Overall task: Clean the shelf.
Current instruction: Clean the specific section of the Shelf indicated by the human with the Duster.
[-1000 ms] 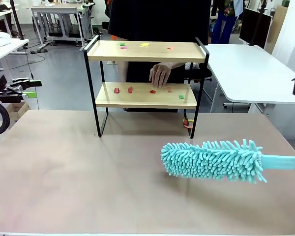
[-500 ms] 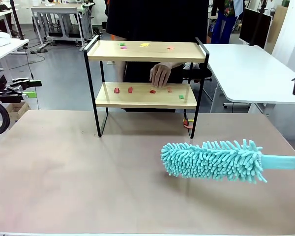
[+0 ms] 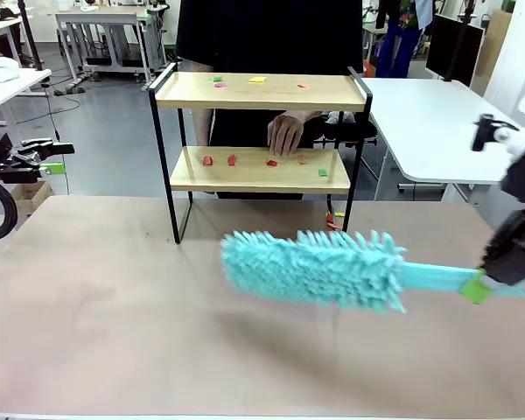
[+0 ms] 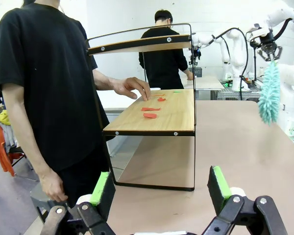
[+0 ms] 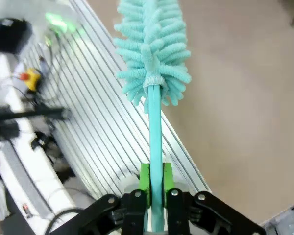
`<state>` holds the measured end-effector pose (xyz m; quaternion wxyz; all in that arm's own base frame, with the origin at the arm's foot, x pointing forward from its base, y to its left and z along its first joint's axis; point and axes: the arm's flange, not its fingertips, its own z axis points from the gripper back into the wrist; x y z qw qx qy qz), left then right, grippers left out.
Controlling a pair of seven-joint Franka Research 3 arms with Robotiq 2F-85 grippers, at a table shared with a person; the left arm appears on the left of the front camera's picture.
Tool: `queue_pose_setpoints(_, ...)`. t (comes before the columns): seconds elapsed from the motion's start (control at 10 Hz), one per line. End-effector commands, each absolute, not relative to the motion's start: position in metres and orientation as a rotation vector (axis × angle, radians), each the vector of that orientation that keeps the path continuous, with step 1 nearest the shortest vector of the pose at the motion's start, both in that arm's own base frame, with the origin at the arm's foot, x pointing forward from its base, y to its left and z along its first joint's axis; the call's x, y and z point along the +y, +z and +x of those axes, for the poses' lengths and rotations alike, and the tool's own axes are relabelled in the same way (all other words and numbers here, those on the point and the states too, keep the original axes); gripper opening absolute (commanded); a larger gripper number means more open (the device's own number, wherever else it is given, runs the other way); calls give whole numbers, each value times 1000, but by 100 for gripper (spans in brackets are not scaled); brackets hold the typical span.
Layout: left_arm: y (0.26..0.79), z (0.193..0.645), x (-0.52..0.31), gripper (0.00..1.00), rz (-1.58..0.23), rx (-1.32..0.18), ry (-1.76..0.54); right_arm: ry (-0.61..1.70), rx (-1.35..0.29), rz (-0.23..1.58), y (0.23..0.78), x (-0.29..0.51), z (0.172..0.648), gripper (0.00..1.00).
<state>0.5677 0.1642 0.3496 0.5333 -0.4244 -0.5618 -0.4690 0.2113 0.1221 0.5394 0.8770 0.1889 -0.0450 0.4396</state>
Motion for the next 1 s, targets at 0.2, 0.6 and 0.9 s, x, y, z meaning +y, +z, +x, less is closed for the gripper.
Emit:
queue_pose_setpoints(0.2,351,566,164,100,-1007,-1335,-1127,732,-276,604,517,209,196,13)
queue_pose_setpoints(0.6,351,566,164,100,-1007,-1335,-1127,555,-372,565,510,283,196,13)
queue_pose_setpoints(0.9,351,566,164,100,-1007,-1335,-1127,619,-345,559,532,278,199,13)
